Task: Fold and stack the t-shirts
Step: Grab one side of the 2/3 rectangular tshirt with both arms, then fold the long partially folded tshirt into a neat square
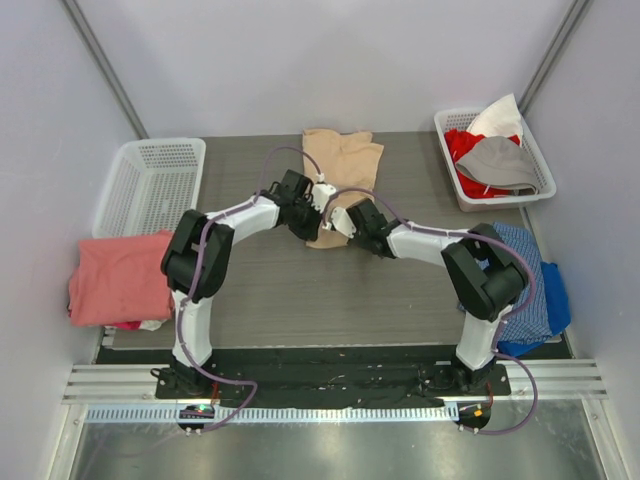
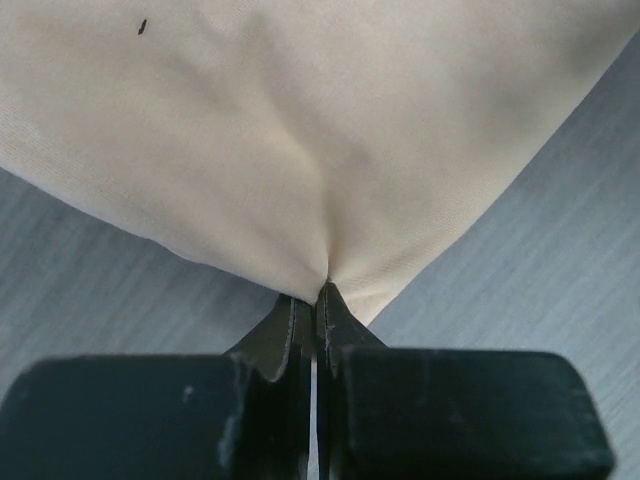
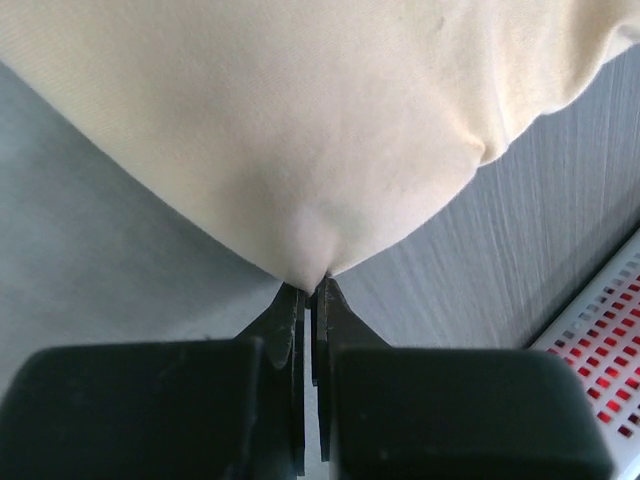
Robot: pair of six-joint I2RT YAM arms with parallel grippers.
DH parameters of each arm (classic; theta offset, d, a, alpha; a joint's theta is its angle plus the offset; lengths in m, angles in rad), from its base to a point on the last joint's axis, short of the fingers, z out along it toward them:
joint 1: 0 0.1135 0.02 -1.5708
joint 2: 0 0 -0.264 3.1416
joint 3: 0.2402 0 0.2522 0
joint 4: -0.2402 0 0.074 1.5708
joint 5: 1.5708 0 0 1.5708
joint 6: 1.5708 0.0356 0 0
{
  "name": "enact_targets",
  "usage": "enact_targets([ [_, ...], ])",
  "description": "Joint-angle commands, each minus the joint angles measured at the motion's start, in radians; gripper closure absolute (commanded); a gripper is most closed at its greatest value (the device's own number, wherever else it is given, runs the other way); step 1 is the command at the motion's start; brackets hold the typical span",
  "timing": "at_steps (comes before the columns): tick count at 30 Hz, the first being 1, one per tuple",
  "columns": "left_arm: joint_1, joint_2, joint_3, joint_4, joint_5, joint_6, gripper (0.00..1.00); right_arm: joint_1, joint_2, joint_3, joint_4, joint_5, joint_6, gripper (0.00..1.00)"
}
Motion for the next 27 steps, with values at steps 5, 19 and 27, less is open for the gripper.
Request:
enact_targets([
  [5, -0.047, -0.177, -0.198, -0.044, -0.012, 0.010, 1.00, 0.099, -0.234, -0.076, -0.154, -0.056, 0.068, 0.99],
  [19, -0.141, -0.513, -0.450, -0.166, 0.008, 0.019, 1.00, 0.291, -0.510, -0.108, -0.533, -0.290, 0.158, 0.99],
  [27, -0.159, -0.687, -0.427, -0.294, 0.025, 0.025, 1.00, 0.297, -0.561, -0.111, -0.547, -0.330, 0.174, 0.99],
])
